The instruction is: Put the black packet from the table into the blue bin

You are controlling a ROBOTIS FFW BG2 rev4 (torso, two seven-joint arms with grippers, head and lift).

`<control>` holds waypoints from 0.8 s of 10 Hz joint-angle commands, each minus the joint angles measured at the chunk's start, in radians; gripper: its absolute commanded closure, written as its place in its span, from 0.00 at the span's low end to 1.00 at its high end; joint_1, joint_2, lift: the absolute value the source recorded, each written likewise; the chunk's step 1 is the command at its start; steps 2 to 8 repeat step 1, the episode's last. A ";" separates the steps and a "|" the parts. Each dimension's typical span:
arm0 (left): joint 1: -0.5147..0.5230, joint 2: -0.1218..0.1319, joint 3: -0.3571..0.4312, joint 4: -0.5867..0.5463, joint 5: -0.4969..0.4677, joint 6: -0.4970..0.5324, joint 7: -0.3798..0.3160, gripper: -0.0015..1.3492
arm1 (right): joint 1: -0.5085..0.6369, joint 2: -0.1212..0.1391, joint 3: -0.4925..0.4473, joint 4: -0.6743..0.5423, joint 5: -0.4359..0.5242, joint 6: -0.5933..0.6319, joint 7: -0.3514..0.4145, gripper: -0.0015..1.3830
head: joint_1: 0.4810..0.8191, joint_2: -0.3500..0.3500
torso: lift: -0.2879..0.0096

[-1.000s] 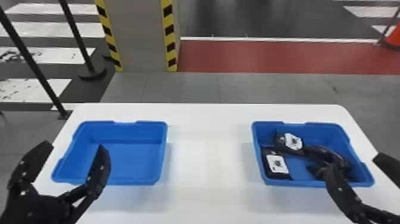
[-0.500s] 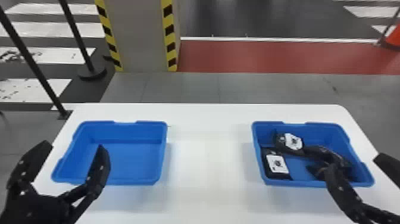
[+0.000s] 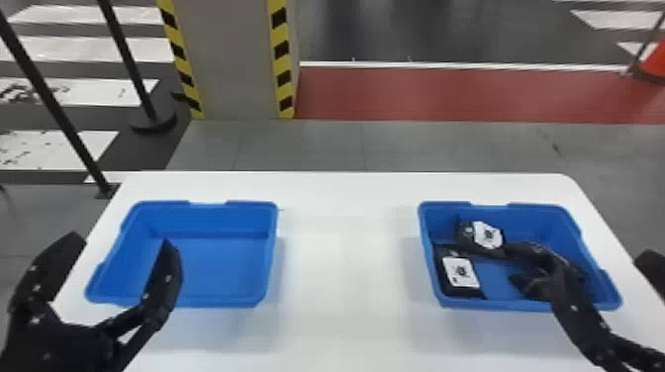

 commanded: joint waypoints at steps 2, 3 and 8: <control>0.000 -0.001 0.003 -0.001 -0.002 -0.006 0.000 0.08 | 0.009 0.001 0.003 -0.007 0.000 -0.005 -0.005 0.11 | 0.63 0.51 | 0.60; 0.000 -0.001 0.003 -0.001 -0.002 -0.006 0.000 0.08 | 0.009 0.001 0.003 -0.007 0.000 -0.005 -0.005 0.11 | 0.63 0.51 | 0.60; 0.000 -0.001 0.003 -0.001 -0.002 -0.006 0.000 0.08 | 0.009 0.001 0.003 -0.007 0.000 -0.005 -0.005 0.11 | 0.63 0.51 | 0.60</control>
